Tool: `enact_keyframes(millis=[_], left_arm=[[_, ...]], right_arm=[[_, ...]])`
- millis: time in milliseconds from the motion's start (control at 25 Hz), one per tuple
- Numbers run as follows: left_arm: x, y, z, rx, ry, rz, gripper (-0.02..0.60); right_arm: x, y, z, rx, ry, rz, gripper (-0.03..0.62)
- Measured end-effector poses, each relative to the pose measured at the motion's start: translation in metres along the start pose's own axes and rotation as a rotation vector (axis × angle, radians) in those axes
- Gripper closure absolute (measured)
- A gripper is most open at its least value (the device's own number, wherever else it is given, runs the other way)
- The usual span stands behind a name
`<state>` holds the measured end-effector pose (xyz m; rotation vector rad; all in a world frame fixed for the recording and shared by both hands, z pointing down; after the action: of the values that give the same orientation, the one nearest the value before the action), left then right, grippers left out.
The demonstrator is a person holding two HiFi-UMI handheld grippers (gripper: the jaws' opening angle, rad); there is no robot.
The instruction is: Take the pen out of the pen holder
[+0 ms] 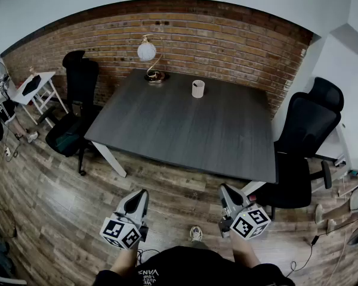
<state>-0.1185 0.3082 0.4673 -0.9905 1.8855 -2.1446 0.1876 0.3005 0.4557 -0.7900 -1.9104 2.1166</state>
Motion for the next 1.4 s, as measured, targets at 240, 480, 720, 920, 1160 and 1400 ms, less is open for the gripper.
enact_keyframes(millis=[240,480,720,920,1160,1400], left_arm=[[-0.003,-0.005,0.014,-0.002,0.003,0.007,0.53],[-0.003,-0.007,0.048,-0.027,0.025,-0.005,0.529],[-0.001,-0.015,0.087,-0.057,0.076,-0.031,0.529],[0.002,-0.023,0.108,-0.067,0.121,-0.055,0.529],[0.015,-0.02,0.132,-0.064,0.135,-0.072,0.529],[0.048,-0.011,0.169,-0.039,0.11,-0.083,0.529]], right_arm=[[-0.014,-0.001,0.006,0.002,0.042,0.011,0.592],[-0.048,0.002,0.026,0.004,0.061,0.027,0.592],[-0.088,0.006,0.054,0.041,0.119,0.041,0.592],[-0.114,0.006,0.078,0.067,0.155,0.049,0.592],[-0.128,0.001,0.102,0.086,0.164,0.072,0.592],[-0.136,0.0,0.138,0.091,0.134,0.08,0.592]])
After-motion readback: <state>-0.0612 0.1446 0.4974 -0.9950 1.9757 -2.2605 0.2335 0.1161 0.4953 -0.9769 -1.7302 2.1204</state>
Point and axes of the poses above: the fingertips, and each gripper's own axes: z forward along the fingers, x to its left, y out of its top, the point moved 4 cm from there along -z, backward along the fingers, and after that the axes turned 8 degrees about -z, right-handed, at the moved point
